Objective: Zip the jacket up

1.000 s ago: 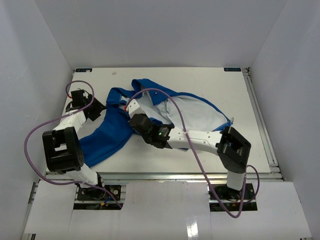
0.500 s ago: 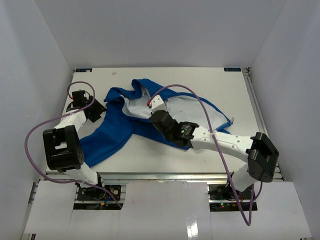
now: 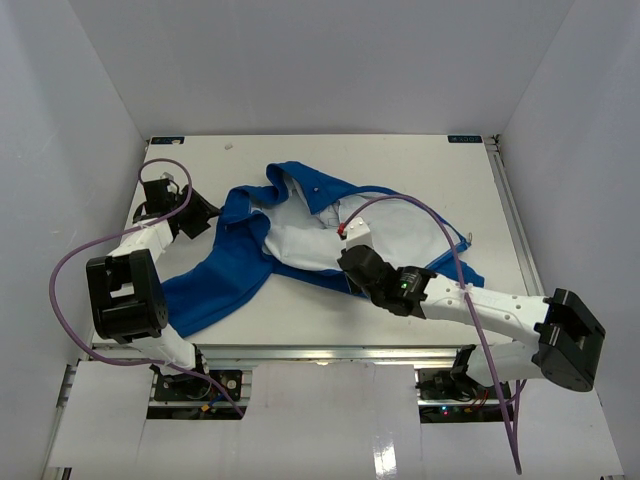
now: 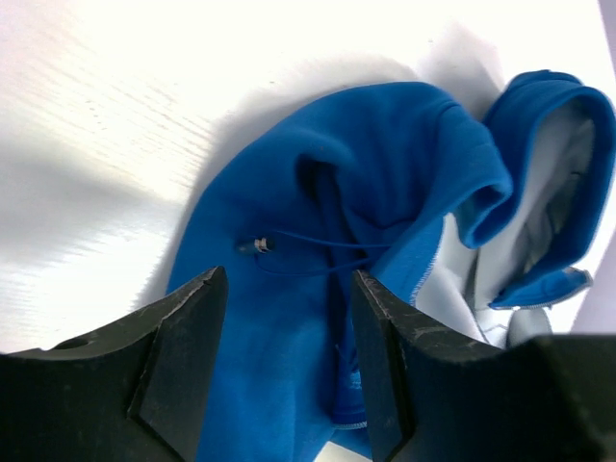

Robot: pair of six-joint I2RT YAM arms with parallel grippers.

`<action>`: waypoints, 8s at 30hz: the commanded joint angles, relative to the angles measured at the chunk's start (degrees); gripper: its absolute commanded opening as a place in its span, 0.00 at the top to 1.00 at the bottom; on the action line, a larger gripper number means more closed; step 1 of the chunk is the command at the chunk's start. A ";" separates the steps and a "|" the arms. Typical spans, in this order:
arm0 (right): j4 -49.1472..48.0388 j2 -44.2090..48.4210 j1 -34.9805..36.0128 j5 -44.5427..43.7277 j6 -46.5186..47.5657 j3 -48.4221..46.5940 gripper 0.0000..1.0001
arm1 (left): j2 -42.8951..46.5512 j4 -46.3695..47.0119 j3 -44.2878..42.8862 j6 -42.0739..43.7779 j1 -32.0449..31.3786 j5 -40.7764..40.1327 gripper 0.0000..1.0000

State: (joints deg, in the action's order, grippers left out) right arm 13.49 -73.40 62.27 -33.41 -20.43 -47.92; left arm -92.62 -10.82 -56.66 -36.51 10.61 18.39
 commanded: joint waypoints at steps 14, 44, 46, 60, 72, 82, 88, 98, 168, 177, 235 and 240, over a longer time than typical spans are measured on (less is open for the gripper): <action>-4.06 4.76 3.09 0.27 -2.62 3.80 0.92 | 2.00 1.33 0.68 -0.85 -0.86 12.17 0.33; -6.47 3.33 3.12 -0.79 -1.46 4.60 0.92 | 3.13 2.56 -0.52 -3.92 -5.81 10.03 0.31; -6.70 3.10 3.12 -1.03 -1.53 4.75 0.92 | 1.60 2.64 -1.37 -3.92 -7.74 9.11 0.33; 4.35 13.09 3.12 -3.17 -6.71 5.52 0.92 | 8.99 -9.71 -11.30 -3.04 -2.87 -5.81 1.00; 3.24 29.03 3.49 5.12 -7.69 12.58 0.92 | 13.25 -10.61 -12.62 -3.04 -0.70 -14.18 1.00; -2.15 36.18 3.56 11.36 -11.53 17.49 0.92 | 15.00 -11.59 -12.30 -3.27 0.46 -17.51 1.00; -6.53 31.03 3.47 2.50 -14.66 21.46 0.92 | 11.59 -11.59 -14.17 -2.08 0.46 -17.40 1.00; -6.65 14.70 1.66 -12.77 -21.61 18.25 0.92 | 0.19 0.15 -9.71 -3.83 0.44 -8.92 1.00; -27.98 -17.64 17.20 11.00 15.46 6.60 0.38 | 24.74 -10.65 19.30 4.00 -2.08 11.38 0.76; -26.51 -18.24 13.17 8.16 12.85 5.22 0.71 | 21.85 -8.36 17.09 4.39 -1.95 1.54 1.00; -68.35 -20.14 -16.03 61.55 -23.97 15.92 0.82 | 16.64 3.62 8.86 0.03 -29.79 -12.27 0.34; -65.90 -17.65 -15.95 59.12 -22.14 17.08 0.70 | 14.28 11.67 13.40 -0.73 -31.53 -10.54 0.36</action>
State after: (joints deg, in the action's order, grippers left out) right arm -51.25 -94.59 46.46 27.08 -43.74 -32.18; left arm -77.50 -7.15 -46.63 -36.43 -19.47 6.84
